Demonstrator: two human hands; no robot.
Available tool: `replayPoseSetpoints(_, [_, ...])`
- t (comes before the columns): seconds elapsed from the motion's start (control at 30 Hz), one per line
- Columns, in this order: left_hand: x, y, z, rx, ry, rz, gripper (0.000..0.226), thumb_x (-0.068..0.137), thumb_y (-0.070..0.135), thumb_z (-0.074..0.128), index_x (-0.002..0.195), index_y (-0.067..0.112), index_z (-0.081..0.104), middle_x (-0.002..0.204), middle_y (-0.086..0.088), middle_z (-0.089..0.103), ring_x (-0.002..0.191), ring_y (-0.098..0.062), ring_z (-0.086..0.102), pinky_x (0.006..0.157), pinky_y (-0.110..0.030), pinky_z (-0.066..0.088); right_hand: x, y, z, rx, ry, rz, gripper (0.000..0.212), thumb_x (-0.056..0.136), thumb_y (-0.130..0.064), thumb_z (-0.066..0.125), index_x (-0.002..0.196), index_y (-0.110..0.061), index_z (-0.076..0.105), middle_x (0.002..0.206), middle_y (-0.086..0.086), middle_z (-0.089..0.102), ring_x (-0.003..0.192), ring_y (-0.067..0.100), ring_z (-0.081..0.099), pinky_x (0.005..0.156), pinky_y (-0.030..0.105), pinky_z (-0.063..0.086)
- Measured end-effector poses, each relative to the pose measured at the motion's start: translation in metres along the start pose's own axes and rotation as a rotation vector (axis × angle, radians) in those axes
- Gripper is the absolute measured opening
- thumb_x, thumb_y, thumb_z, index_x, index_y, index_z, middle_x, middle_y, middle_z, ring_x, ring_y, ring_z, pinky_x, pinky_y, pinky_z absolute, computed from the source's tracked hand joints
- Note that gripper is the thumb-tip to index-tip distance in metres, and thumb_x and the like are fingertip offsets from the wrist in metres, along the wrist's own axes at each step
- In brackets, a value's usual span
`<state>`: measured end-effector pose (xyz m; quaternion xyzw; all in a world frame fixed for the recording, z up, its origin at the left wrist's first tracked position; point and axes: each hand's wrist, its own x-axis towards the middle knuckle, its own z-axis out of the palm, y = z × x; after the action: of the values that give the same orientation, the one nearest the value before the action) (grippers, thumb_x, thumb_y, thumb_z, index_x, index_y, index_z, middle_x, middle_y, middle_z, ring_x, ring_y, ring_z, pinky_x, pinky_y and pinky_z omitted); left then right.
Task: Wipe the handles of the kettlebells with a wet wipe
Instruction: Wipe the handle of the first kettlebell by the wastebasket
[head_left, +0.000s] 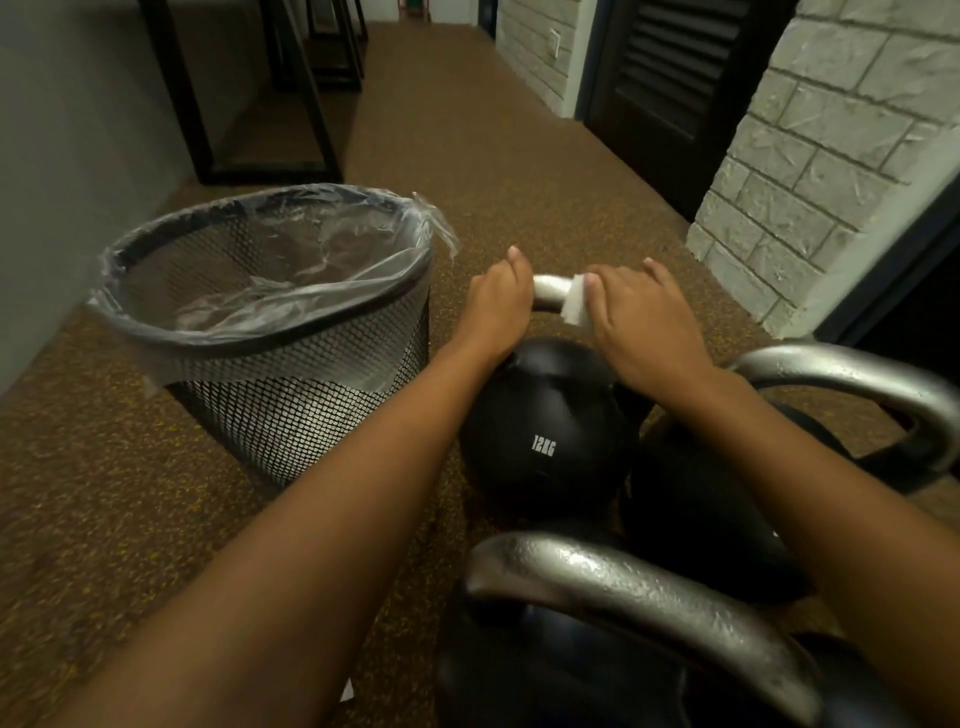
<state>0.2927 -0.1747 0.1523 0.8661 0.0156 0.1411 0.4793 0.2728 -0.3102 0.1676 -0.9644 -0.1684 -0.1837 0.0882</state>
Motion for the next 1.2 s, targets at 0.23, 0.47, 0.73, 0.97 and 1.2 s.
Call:
replayPoseSetpoints(0.23, [0.000, 0.001, 0.001, 0.025, 0.000, 0.012, 0.056, 0.103, 0.028, 0.016, 0.087, 0.000, 0.062, 0.081, -0.010, 0.055, 0.078, -0.020, 0.052, 0.067, -0.026, 0.036, -0.002, -0.008, -0.003, 0.023, -0.035, 0.053, 0.038, 0.102, -0.028, 0.024, 0.113, -0.008, 0.055, 0.108, 0.013, 0.062, 0.103, 0.026, 0.054, 0.111, 0.040, 0.026])
replayPoseSetpoints(0.47, [-0.002, 0.000, -0.002, 0.006, -0.033, 0.025, 0.055, 0.103, 0.026, 0.016, 0.062, 0.015, 0.050, 0.072, -0.005, 0.057, 0.074, -0.019, 0.054, 0.069, -0.024, 0.037, 0.004, -0.016, -0.011, -0.071, -0.151, -0.067, 0.043, 0.102, -0.028, 0.023, 0.142, -0.011, 0.031, 0.138, 0.010, 0.048, 0.130, 0.022, 0.041, 0.115, 0.034, 0.013])
replayPoseSetpoints(0.73, [-0.004, 0.003, -0.004, -0.025, -0.034, -0.014, 0.051, 0.103, 0.027, 0.016, 0.078, 0.007, 0.055, 0.080, -0.012, 0.057, 0.073, -0.020, 0.053, 0.081, -0.036, 0.046, -0.029, 0.019, -0.029, 0.175, -0.205, 0.154, 0.045, 0.102, -0.028, 0.026, 0.142, -0.009, 0.034, 0.135, 0.018, 0.049, 0.121, 0.033, 0.047, 0.098, 0.038, 0.035])
replayPoseSetpoints(0.97, [-0.002, 0.003, -0.002, -0.040, -0.020, -0.039, 0.056, 0.103, 0.028, 0.015, 0.097, -0.005, 0.059, 0.102, -0.024, 0.061, 0.100, -0.034, 0.056, 0.087, -0.037, 0.042, -0.051, 0.023, -0.022, 0.273, -0.199, 0.304, 0.034, 0.098, -0.015, 0.040, 0.131, -0.005, 0.038, 0.125, 0.020, 0.053, 0.112, 0.036, 0.052, 0.092, 0.043, 0.040])
replayPoseSetpoints(1.2, [-0.001, 0.001, -0.001, -0.030, -0.019, -0.025, 0.056, 0.103, 0.028, 0.015, 0.095, -0.006, 0.059, 0.097, -0.023, 0.062, 0.088, -0.029, 0.056, 0.076, -0.031, 0.040, -0.041, 0.014, -0.019, 0.116, -0.076, 0.144, 0.041, 0.086, -0.001, 0.055, 0.124, -0.006, 0.041, 0.119, 0.016, 0.051, 0.108, 0.034, 0.050, 0.088, 0.041, 0.039])
